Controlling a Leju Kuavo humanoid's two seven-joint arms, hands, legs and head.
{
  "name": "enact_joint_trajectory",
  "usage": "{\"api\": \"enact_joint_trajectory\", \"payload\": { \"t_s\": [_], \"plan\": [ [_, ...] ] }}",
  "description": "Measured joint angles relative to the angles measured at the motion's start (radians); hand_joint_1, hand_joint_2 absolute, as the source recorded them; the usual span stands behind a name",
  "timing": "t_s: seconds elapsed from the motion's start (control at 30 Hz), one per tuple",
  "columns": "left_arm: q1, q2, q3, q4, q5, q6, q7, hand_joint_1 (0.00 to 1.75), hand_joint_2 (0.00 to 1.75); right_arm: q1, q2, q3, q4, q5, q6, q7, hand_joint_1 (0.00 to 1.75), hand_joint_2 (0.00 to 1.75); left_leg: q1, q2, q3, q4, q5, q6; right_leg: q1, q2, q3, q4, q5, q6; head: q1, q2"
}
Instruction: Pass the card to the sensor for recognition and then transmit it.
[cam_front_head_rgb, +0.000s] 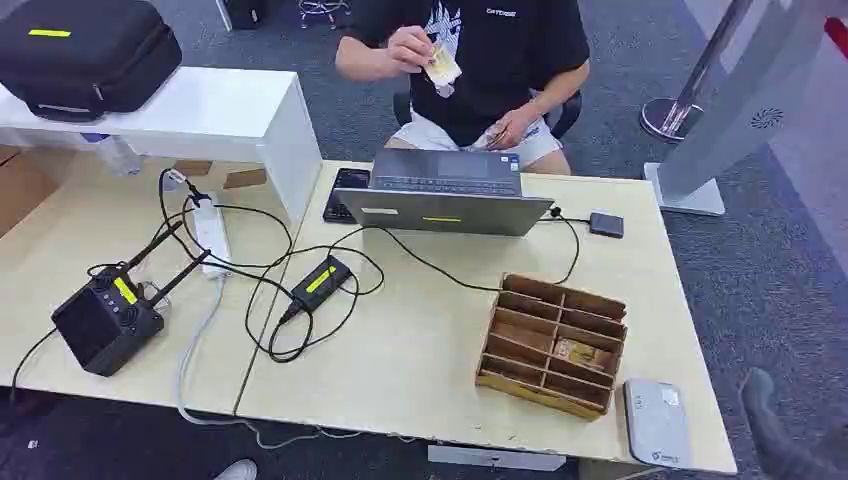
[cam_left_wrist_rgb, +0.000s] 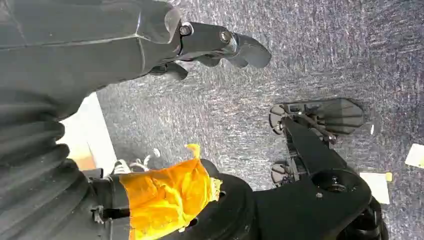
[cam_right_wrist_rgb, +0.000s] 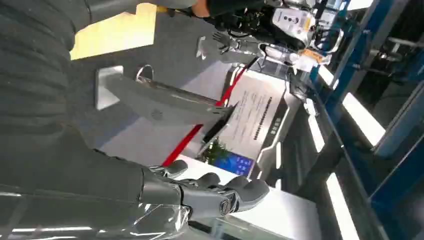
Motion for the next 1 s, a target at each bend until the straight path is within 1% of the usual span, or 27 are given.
{"api": "enact_joint_trajectory", "payload": {
  "t_s": [0.1,0.17,0.3,0.77,0.8,0.83,0.87,0.9,0.93,1.0],
  "plan": [
    [-0.002,0.0,0.0,0.0,-0.012,-0.002,0.0,0.0,1.75,-0.028,-0.013,0.038,0.009,0.086,-0.019,0.026,0.0,1.75,0.0,0.0,0.001,0.0,0.0,0.0,0.0,0.0,-0.001,0.0,0.0,0.0,0.0,0.0],
    [-0.001,0.0,0.0,0.0,-0.014,-0.002,0.0,0.0,1.75,-0.037,-0.015,0.048,0.012,0.102,-0.023,0.032,0.0,1.75,0.0,-0.003,-0.001,0.0,0.0,0.0,0.0,-0.003,0.001,0.0,0.0,0.0,0.001,0.0],
    [-0.005,0.0,0.0,0.0,-0.027,-0.005,0.0,0.0,1.75,-0.103,-0.035,0.106,0.059,0.174,-0.034,0.069,0.0,1.75,0.0,-0.002,0.0,0.0,0.001,0.0,0.0,-0.001,0.002,0.0,0.0,0.0,0.001,0.0],
    [-0.009,0.0,0.0,0.0,-0.087,-0.018,0.0,0.0,1.75,-0.358,-0.103,0.311,0.33,0.435,-0.067,0.216,0.0,1.75,0.0,-0.002,0.0,0.0,0.002,0.001,0.0,-0.001,0.002,0.0,0.001,0.001,0.0,0.0],
    [-0.01,0.0,0.0,0.0,-0.092,-0.019,0.0,0.0,1.75,-0.378,-0.109,0.327,0.354,0.454,-0.069,0.228,1.38,1.75,0.0,-0.002,0.0,0.0,0.002,0.001,0.0,-0.001,0.002,0.0,0.001,0.001,0.0,0.0],
    [-0.01,0.0,0.0,0.0,-0.096,-0.02,0.002,0.0,1.75,-0.395,-0.113,0.341,0.37,0.469,-0.071,0.237,1.47,1.75,0.0,-0.002,0.0,0.0,0.002,0.001,0.0,-0.001,0.002,0.0,0.001,0.001,0.0,0.0],
    [-0.01,0.0,0.0,0.0,-0.101,-0.02,0.003,0.0,1.75,-0.411,-0.116,0.353,0.389,0.493,-0.075,0.251,1.47,1.75,0.0,-0.002,0.0,0.0,0.002,0.001,0.0,-0.001,0.002,0.0,0.001,0.001,0.0,0.0],
    [-0.01,0.0,0.0,0.0,-0.106,-0.021,0.003,0.0,1.75,-0.43,-0.119,0.367,0.409,0.511,-0.078,0.261,1.64,1.75,0.0,-0.002,0.0,0.0,0.002,0.001,0.0,-0.001,0.002,0.0,0.001,0.001,0.0,0.0],
    [-0.01,0.0,0.0,0.0,-0.111,-0.023,0.003,0.0,1.75,-0.454,-0.124,0.382,0.436,0.528,-0.08,0.27,1.69,1.75,0.0,-0.002,0.0,0.0,0.002,0.0,0.0,0.0,0.001,0.001,0.001,0.0,0.0,0.0],
    [-0.014,0.0,-0.001,0.0,-0.119,-0.026,0.003,0.0,1.75,-0.493,-0.136,0.414,0.485,0.561,-0.084,0.291,1.71,1.75,0.0,-0.002,0.0,0.0,0.003,0.001,0.0,-0.001,0.002,0.001,0.002,0.0,0.001,0.0]
  ]
}}
